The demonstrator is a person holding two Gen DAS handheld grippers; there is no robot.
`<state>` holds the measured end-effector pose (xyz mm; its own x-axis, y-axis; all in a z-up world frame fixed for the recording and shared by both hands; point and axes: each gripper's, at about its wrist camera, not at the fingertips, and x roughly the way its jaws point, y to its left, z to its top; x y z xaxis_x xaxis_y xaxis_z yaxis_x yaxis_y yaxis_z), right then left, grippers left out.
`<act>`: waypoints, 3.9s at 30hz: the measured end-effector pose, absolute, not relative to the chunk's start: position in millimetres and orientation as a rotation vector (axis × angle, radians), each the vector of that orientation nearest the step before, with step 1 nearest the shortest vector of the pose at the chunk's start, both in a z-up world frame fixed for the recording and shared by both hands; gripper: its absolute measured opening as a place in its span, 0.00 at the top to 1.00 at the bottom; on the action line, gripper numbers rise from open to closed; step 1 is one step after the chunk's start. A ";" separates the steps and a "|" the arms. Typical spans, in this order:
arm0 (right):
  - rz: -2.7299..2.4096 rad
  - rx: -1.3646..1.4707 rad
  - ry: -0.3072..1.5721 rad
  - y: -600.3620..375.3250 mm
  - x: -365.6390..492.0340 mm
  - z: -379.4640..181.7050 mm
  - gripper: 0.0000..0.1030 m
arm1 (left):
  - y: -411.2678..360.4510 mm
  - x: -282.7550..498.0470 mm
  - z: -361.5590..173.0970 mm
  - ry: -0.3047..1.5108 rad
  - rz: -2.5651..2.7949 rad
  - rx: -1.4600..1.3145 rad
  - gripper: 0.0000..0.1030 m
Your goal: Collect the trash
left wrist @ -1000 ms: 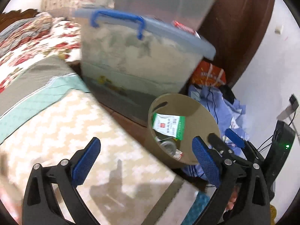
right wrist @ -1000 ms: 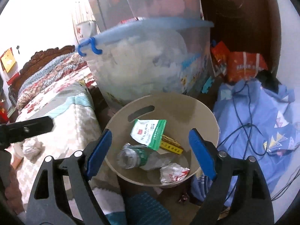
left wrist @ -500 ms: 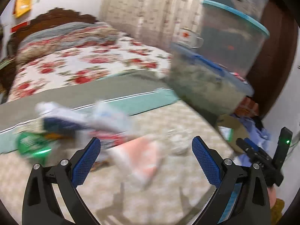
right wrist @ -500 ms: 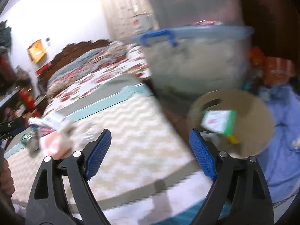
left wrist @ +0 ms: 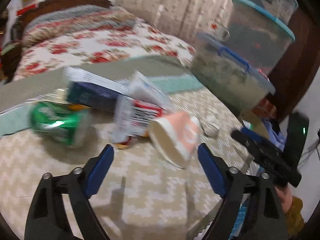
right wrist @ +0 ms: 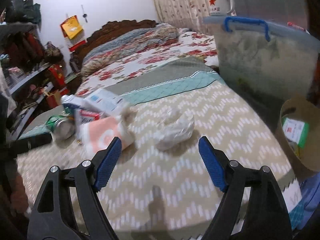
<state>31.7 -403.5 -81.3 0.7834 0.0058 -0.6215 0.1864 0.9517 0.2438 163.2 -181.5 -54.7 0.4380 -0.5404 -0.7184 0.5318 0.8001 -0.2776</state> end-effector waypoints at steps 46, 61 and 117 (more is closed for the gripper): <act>0.085 0.245 0.812 -316.0 6.3 -115.8 0.51 | -104.4 88.1 -71.7 0.979 -0.741 -0.109 0.97; 0.119 0.219 0.788 -275.5 -38.4 -116.8 0.21 | -56.3 60.7 -63.4 0.952 -0.651 -0.168 0.38; 0.034 0.174 0.720 -280.4 -37.6 -124.7 0.57 | -105.8 75.8 -71.6 0.834 -0.642 0.022 0.79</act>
